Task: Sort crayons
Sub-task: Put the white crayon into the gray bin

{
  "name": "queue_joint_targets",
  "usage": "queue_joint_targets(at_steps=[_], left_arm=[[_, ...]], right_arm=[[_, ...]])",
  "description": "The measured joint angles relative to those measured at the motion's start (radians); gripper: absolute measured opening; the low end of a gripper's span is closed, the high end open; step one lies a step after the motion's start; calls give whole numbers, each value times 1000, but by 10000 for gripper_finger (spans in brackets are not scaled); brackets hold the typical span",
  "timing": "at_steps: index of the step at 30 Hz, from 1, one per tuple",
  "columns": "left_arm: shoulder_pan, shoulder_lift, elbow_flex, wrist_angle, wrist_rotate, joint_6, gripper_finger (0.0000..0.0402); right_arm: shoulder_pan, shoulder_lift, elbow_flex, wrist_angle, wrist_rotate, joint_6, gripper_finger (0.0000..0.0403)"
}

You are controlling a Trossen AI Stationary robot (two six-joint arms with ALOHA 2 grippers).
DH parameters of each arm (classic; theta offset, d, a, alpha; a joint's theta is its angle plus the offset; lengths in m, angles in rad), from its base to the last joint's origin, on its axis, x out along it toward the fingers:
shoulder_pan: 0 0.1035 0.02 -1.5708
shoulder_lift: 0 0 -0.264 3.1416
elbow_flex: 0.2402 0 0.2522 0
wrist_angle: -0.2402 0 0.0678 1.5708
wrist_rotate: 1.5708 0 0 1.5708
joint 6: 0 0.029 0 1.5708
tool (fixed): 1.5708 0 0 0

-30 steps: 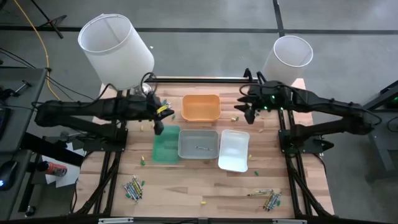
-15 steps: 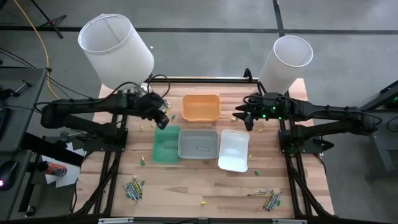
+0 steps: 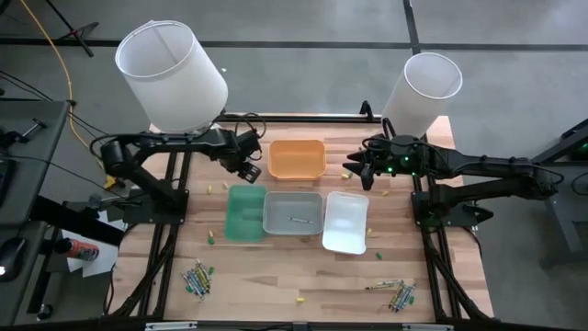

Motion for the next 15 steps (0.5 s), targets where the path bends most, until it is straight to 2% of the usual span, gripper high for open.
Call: queue_joint_targets(at_steps=[5, 15], left_arm=[[0, 44, 0, 91, -27, 68, 147], [1, 107, 0, 121, -133, 151, 135]], right_arm=[[0, 0, 0, 1, 11, 5, 179], [0, 0, 1, 3, 27, 5, 179]])
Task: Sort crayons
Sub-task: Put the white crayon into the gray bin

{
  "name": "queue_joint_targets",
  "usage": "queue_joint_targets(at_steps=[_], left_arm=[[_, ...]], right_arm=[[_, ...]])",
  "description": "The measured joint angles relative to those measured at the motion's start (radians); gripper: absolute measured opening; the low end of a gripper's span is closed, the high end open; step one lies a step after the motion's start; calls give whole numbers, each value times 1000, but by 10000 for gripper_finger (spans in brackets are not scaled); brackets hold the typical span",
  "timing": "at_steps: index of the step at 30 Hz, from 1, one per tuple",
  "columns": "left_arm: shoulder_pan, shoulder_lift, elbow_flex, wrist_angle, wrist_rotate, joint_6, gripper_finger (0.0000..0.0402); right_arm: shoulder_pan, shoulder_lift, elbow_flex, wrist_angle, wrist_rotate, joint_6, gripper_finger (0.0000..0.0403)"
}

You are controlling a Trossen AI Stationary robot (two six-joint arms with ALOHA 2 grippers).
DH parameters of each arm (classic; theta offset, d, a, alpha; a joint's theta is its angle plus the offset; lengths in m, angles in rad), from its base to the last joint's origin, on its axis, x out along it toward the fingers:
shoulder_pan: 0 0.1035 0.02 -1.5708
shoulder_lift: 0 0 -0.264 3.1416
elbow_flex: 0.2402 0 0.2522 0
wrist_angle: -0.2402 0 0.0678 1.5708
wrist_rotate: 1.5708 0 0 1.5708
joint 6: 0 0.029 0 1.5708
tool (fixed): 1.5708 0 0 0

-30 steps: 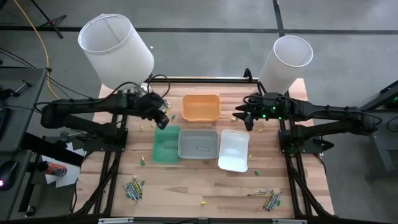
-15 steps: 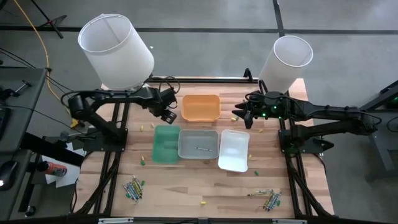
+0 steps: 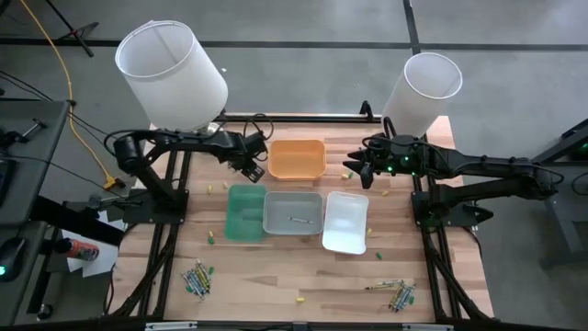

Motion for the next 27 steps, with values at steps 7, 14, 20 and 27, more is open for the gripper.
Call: queue_joint_targets(at_steps=[7, 14, 20, 27], left_arm=[[17, 57, 1, 8, -12, 25, 135], [24, 83, 4, 9, 17, 26, 134], [24, 84, 3, 9, 27, 75, 93], [24, 53, -2, 8, 28, 112, 11]], right_arm=[[0, 0, 0, 0, 1, 0, 179], [0, 0, 0, 0, 1, 0, 179], [0, 0, 0, 0, 1, 0, 179], [0, 0, 0, 0, -2, -1, 179]])
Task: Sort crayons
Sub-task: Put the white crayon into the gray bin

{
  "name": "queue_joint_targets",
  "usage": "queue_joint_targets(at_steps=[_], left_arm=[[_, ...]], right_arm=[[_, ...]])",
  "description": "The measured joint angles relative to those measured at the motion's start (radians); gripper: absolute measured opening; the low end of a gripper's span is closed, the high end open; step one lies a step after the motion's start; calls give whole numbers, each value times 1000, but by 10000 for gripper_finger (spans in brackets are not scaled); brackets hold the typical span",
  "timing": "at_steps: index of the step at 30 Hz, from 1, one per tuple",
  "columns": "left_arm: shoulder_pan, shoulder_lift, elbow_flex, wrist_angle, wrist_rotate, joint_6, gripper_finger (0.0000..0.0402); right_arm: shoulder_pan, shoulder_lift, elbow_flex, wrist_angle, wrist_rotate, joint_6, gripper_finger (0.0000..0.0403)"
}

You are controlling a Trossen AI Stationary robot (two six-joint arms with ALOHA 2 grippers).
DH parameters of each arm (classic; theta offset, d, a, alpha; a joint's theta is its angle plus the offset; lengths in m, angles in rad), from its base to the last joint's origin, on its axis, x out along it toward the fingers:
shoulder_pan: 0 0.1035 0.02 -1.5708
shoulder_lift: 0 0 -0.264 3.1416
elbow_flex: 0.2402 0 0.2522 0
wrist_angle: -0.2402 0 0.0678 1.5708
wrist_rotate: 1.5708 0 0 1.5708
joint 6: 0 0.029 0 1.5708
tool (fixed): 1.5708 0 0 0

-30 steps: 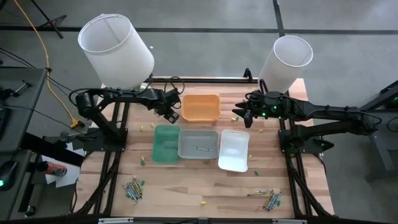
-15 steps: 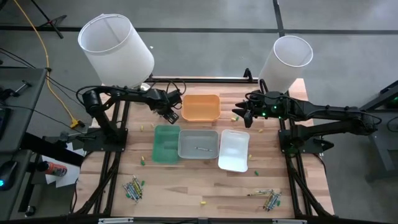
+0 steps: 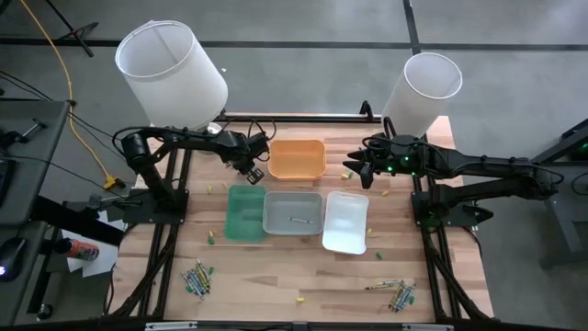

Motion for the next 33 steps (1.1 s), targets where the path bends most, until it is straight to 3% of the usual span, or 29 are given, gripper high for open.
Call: queue_joint_targets(at_steps=[4, 10, 18, 23, 33], left_arm=[[1, -107, -3, -13, -2, 1, 3], [-56, -395, -1, 25, 52, -9, 1], [-263, -746, 0, 360, 76, -11, 1], [-394, -782, 2, 581, 76, 51, 0], [-445, -731, 0, 642, 47, 105, 0]], right_arm=[[0, 0, 0, 0, 0, 0, 179], [0, 0, 0, 14, 0, 6, 179], [0, 0, 0, 239, -75, 10, 179], [0, 0, 0, 435, -172, -1, 179], [0, 0, 0, 470, -197, -8, 179]])
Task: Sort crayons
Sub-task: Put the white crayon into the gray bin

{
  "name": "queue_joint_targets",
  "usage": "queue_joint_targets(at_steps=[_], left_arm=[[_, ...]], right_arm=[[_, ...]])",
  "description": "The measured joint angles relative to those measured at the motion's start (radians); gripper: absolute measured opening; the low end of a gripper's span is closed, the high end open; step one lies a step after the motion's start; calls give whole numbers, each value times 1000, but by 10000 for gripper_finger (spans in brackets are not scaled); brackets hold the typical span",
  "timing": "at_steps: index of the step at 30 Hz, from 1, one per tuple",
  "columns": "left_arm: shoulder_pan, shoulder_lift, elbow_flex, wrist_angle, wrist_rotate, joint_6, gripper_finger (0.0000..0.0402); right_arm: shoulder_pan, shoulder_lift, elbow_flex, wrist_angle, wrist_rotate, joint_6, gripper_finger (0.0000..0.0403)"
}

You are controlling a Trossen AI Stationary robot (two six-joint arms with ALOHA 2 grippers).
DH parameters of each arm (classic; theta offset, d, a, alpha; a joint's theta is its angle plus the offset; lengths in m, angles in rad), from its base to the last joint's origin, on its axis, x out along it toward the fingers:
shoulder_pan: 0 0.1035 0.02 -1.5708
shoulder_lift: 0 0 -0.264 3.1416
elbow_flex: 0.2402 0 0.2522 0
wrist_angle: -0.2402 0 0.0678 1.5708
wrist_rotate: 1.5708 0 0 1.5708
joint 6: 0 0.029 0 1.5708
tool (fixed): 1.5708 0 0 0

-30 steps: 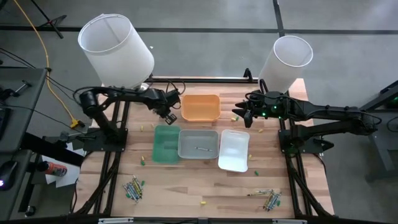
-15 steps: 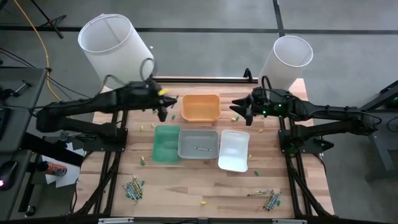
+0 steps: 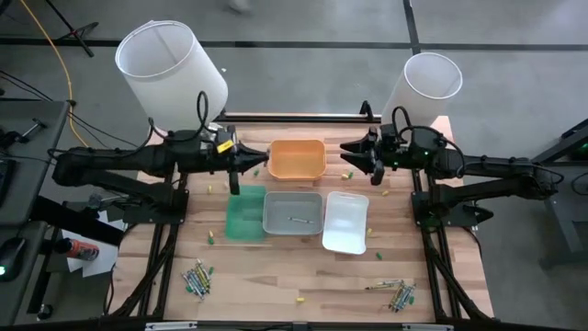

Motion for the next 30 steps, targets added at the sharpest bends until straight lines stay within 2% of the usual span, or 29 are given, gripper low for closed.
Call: queue_joint_targets(at_steps=[2, 6, 9, 14, 21, 25, 30], left_arm=[[-1, 32, 2, -4, 0, 1, 0], [-8, 165, 7, -141, 125, 79, 0], [-10, 283, 55, -234, 185, 134, 0], [-28, 492, 117, -344, 212, 213, 0], [-53, 677, 164, -397, 215, 201, 9], [-55, 719, 181, -425, 223, 190, 34], [-50, 716, 200, -440, 222, 157, 100]], right_arm=[[0, 0, 0, -1, 0, 0, 179], [0, 0, 0, -5, 0, -10, 179], [0, 0, 0, -9, -1, -17, 179], [0, 0, 0, -38, -1, -19, 179], [0, 0, 0, -68, -1, -45, 179], [0, 0, 0, -73, -1, -53, 179], [0, -1, 0, -86, -1, -53, 179]])
